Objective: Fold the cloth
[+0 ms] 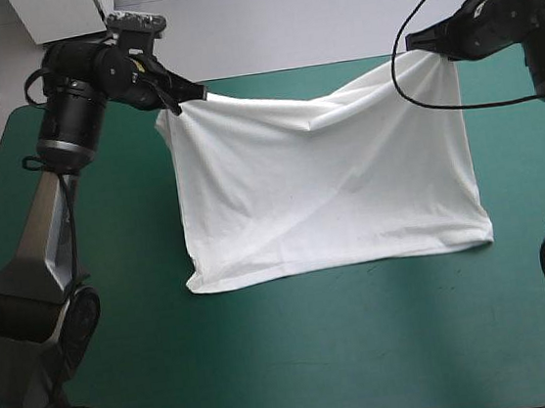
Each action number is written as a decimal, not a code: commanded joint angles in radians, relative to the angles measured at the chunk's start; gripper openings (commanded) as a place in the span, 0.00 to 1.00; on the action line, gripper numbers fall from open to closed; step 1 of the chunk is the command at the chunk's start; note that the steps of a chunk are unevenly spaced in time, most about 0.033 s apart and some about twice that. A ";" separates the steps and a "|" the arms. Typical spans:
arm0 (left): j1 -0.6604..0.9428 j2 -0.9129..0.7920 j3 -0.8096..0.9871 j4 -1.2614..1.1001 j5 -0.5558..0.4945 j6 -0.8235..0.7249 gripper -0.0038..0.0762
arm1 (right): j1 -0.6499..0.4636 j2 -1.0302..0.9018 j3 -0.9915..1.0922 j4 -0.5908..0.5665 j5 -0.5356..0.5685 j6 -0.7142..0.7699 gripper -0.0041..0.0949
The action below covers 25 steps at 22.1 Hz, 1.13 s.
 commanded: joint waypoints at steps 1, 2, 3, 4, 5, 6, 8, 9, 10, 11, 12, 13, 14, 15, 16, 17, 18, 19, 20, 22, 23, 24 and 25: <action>-0.005 -0.107 -0.105 0.010 0.033 -0.006 0.04 | -0.003 -0.099 -0.104 -0.001 -0.008 -0.014 0.02; -0.005 -0.116 -0.128 0.010 0.033 -0.006 0.04 | -0.003 -0.111 -0.118 -0.001 -0.008 -0.016 0.02; -0.005 -0.125 -0.149 0.012 0.033 -0.006 0.04 | -0.003 -0.124 -0.127 -0.001 -0.008 -0.018 0.02; -0.005 -0.138 -0.189 0.015 0.033 -0.006 0.04 | -0.003 -0.151 -0.137 -0.001 -0.008 -0.018 0.02; -0.005 -0.146 -0.204 0.017 0.033 -0.006 0.04 | -0.003 -0.163 -0.138 -0.001 -0.008 -0.018 0.02; -0.005 -0.165 -0.231 0.022 0.033 -0.006 0.04 | -0.003 -0.190 -0.139 -0.001 -0.008 -0.018 0.02; -0.005 -0.189 -0.254 0.039 0.033 -0.006 0.04 | -0.003 -0.219 -0.139 -0.001 -0.008 -0.021 0.02; -0.005 -0.195 -0.256 0.040 0.029 -0.006 0.04 | -0.003 -0.224 -0.139 -0.001 -0.008 -0.021 0.02; -0.005 -0.203 -0.257 0.046 0.015 -0.006 0.04 | -0.003 -0.227 -0.139 -0.001 -0.011 -0.023 0.02; -0.005 -0.205 -0.257 0.048 0.004 -0.006 0.04 | -0.003 -0.227 -0.139 -0.001 -0.014 -0.025 0.02; -0.005 -0.205 -0.257 0.048 -0.015 -0.001 0.04 | -0.003 -0.216 -0.139 -0.001 -0.030 -0.025 0.02; -0.005 -0.194 -0.257 0.048 -0.036 -0.001 0.04 | -0.003 -0.200 -0.139 -0.001 -0.051 -0.027 0.02; -0.005 -0.192 -0.257 0.051 -0.054 -0.001 0.04 | -0.003 -0.188 -0.139 -0.003 -0.063 -0.030 0.02; -0.005 -0.181 -0.257 0.055 -0.097 0.004 0.04 | -0.003 -0.162 -0.139 -0.005 -0.100 -0.030 0.02; -0.005 -0.171 -0.257 0.067 -0.129 0.004 0.04 | -0.003 -0.146 -0.139 -0.005 -0.132 -0.043 0.02; -0.005 -0.151 -0.255 0.099 -0.195 0.004 0.04 | -0.003 -0.113 -0.139 -0.009 -0.187 -0.054 0.02; -0.005 -0.142 -0.255 0.109 -0.226 0.004 0.04 | -0.003 -0.098 -0.139 -0.011 -0.219 -0.054 0.02; -0.005 -0.123 -0.249 0.138 -0.268 -0.004 0.04 | -0.003 -0.073 -0.139 -0.016 -0.273 -0.054 0.02; -0.005 -0.109 -0.249 0.155 -0.287 -0.005 0.04 | -0.003 -0.059 -0.139 -0.021 -0.305 -0.054 0.02; -0.004 -0.078 -0.249 0.184 -0.316 -0.010 0.04 | -0.003 -0.037 -0.140 -0.023 -0.361 -0.052 0.02; -0.004 -0.064 -0.249 0.192 -0.330 -0.012 0.04 | -0.003 -0.030 -0.140 -0.023 -0.394 -0.052 0.02; -0.004 -0.049 -0.249 0.205 -0.351 -0.012 0.04 | -0.003 -0.023 -0.140 -0.023 -0.427 -0.052 0.02; -0.004 -0.041 -0.249 0.219 -0.378 -0.012 0.04 | -0.003 -0.019 -0.140 -0.023 -0.453 -0.052 0.02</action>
